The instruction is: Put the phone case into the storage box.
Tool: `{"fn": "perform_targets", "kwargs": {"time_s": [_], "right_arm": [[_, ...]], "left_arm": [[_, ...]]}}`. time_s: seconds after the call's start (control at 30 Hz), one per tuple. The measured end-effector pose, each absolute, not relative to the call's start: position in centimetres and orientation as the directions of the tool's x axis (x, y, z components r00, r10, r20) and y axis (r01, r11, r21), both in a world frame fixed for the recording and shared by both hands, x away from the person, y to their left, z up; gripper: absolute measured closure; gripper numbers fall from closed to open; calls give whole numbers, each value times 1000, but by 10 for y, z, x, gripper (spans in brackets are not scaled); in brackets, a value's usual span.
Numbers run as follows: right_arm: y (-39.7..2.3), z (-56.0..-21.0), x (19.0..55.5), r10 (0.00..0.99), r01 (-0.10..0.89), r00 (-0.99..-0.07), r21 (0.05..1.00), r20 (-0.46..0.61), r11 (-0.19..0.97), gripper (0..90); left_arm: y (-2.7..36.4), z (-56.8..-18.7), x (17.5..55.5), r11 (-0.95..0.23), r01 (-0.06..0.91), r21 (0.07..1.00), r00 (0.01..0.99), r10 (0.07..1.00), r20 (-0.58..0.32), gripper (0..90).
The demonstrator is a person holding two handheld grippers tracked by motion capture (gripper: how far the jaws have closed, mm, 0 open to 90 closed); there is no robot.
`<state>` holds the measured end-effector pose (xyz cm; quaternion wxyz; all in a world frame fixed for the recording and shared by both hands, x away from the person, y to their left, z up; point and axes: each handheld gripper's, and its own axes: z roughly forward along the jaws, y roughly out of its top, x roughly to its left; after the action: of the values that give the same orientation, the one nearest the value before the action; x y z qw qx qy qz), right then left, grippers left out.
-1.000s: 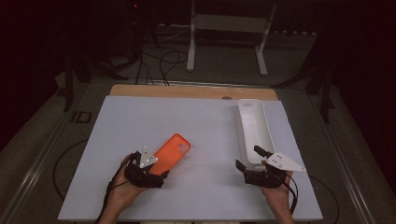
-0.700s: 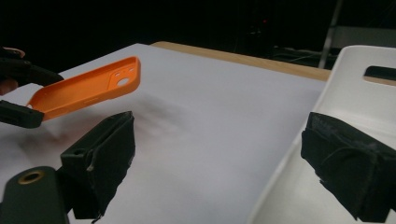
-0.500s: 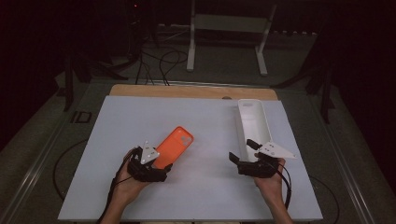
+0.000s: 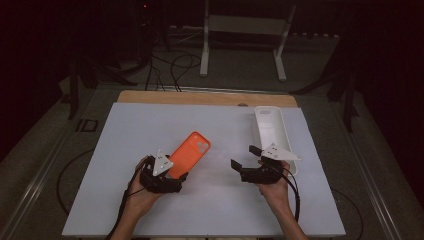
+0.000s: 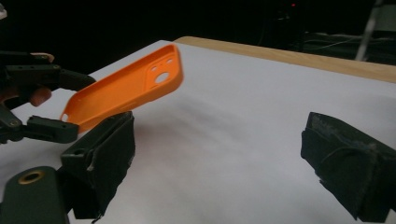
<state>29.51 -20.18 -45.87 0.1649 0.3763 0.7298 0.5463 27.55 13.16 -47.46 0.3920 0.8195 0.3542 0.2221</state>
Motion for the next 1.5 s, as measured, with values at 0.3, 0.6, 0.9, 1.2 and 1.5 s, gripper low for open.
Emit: {"fn": "perform_targets", "kwargs": {"time_s": [0.3,0.6,0.9,1.2,1.5], "right_arm": [[-183,-458,305,697,402,-682,910,222,103,100],[-166,-452,312,674,416,-698,903,243,105,100],[-154,-453,319,652,459,-697,884,298,87,100],[-142,-452,326,619,503,-704,859,347,91,125],[-138,-454,330,585,545,-696,837,417,51,387]], "left_arm": [[121,-471,277,-448,374,812,663,742,104,166],[108,-466,279,-454,343,822,677,726,119,166],[101,-462,278,-452,319,833,686,716,126,166],[95,-457,275,-441,297,847,698,705,123,166],[90,-454,272,-427,271,863,706,697,123,166]]}}
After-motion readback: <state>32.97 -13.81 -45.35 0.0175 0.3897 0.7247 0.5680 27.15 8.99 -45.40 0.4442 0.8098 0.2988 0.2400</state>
